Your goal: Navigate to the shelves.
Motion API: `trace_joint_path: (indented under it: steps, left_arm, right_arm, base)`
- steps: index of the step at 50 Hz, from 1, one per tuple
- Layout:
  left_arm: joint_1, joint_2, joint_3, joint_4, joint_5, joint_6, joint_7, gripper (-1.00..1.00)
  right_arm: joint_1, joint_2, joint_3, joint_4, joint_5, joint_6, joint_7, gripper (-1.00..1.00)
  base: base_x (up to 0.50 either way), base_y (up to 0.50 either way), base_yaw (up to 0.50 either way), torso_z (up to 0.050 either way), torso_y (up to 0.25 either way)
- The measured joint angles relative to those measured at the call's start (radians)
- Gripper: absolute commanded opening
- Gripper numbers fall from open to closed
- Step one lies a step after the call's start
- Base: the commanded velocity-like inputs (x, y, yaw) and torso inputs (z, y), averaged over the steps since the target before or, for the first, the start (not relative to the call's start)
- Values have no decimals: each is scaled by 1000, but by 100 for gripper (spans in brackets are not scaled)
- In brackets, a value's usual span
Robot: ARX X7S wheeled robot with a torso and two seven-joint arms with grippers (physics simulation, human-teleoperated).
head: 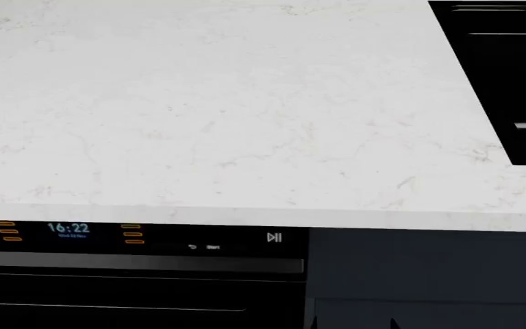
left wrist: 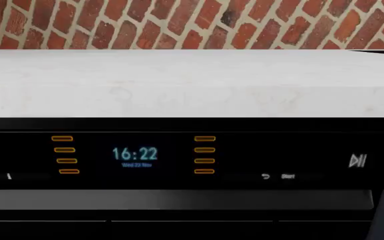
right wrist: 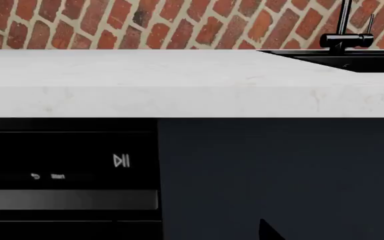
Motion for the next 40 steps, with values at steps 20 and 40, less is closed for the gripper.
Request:
trace_joint_path:
  steps: [20, 40]
  left_arm:
    - [-1, -45, 53, -2, -54, 4, -39, 100]
    - [-11, -77, 84, -10, -85, 1, -74, 100]
  right_arm:
    - [-1, 44, -60, 5, 20, -24, 59, 100]
    - [5, 71, -88, 8, 47, -60, 111, 100]
  base:
    - [0, 0, 0, 0, 0]
    - [-23, 0, -170, 0, 0]
